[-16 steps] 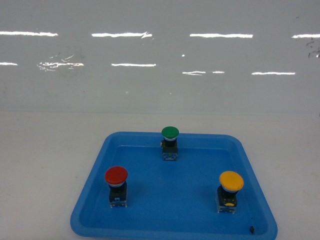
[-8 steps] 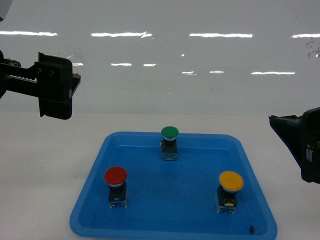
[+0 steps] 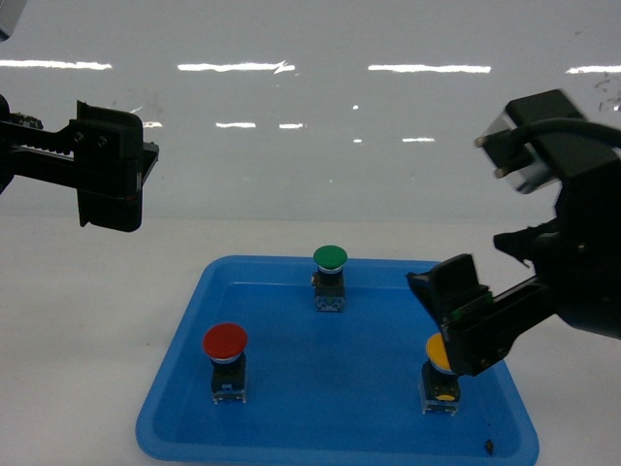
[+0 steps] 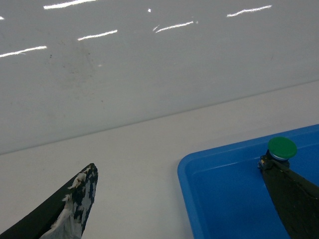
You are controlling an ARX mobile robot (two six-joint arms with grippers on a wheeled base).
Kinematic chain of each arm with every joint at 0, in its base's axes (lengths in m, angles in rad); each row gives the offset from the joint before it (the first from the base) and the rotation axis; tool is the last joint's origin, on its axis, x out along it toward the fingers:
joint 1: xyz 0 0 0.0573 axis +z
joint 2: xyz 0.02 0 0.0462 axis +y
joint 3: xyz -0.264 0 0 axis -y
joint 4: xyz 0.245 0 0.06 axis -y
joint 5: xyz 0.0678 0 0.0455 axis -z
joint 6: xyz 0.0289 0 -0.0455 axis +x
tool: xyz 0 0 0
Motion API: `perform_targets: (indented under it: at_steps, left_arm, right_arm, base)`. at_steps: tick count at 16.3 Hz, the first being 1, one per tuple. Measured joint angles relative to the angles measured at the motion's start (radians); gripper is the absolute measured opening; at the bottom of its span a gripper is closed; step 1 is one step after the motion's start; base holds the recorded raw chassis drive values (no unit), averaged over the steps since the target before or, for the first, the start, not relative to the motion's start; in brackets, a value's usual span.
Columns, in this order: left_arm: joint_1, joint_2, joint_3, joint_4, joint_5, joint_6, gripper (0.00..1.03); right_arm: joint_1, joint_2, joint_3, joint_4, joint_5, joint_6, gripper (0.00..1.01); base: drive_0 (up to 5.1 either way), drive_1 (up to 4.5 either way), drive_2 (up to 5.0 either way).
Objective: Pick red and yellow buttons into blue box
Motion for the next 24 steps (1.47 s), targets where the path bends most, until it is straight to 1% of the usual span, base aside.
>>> perform_targets:
  at_steps: [1,3,6,7,10,12,13,16,18,19,21,22,23,24]
  left_arm:
    - [0.0,0.0,0.0,0.0,0.0,0.0,0.98]
    - [0.0,0.0,0.0,0.0,0.0,0.0,0.98]
    - [0.0,0.0,0.0,0.0,0.0,0.0,0.98]
    - [0.0,0.0,0.0,0.0,0.0,0.0,0.98]
    - [0.0,0.0,0.0,0.0,0.0,0.0,0.98]
    - [0.0,0.0,0.0,0.001,0.0,0.0,0.98]
    - [0.0,0.0,0.0,0.0,0.0,0.0,0.98]
    - [0.0,0.0,0.0,0.0,0.0,0.0,0.98]
    - [0.0,0.0,0.0,-0.002,0.0,0.0,0.98]
    - [0.0,0.0,0.0,0.0,0.0,0.0,0.98]
    - [0.0,0.0,0.0,-0.001,0.0,0.0,0.98]
    - [0.0,0.0,0.0,0.0,0.0,0.0,0.98]
    - [0.0,0.0,0.0,0.0,0.0,0.0,0.98]
    - [0.0,0.0,0.0,0.0,0.0,0.0,0.98]
  right_arm:
    - [0.005,0.042,0.033,-0.024,-0.001,-0.018,0.98]
    - [0.012,0.119,0.092,-0.082,-0.019,-0.051,0.98]
    - [0.017,0.212,0.167,-0.126,-0.018,-0.089,0.98]
    - [0.02,0.237,0.185,-0.148,-0.019,-0.1,0.98]
    - [0.052,0.322,0.196,-0.171,-0.02,-0.134,0.98]
    - [0.073,0.363,0.201,-0.152,0.0,-0.142,0.98]
    - [0.077,0.382,0.209,-0.152,0.014,-0.153,0.98]
    - [0.061,0.436,0.244,-0.163,0.05,-0.168,0.98]
    - [0.047,0.448,0.244,-0.152,0.051,-0.173,0.98]
    - [0.043,0.449,0.243,-0.145,0.063,-0.184,0.86]
    - [0.044,0.451,0.234,-0.13,0.063,-0.184,0.7]
    - [0.052,0.451,0.227,-0.121,0.064,-0.184,0.59]
    - [0.058,0.451,0.215,-0.1,0.066,-0.183,0.44]
    - [0.058,0.449,0.21,-0.095,0.067,-0.18,0.4]
  base:
    - [0.0,0.0,0.0]
    - [0.0,0.0,0.0]
    - [0.0,0.0,0.0]
    - [0.0,0.0,0.0]
    - [0.0,0.0,0.0]
    - [0.0,0.0,0.0]
    - [0.0,0.0,0.0]
    - [0.0,0.0,0.0]
    - [0.0,0.0,0.0]
    - [0.0,0.0,0.0]
    - [0.0,0.0,0.0]
    - [0.0,0.0,0.0]
    - [0.0,0.0,0.0]
    - [0.0,0.0,0.0]
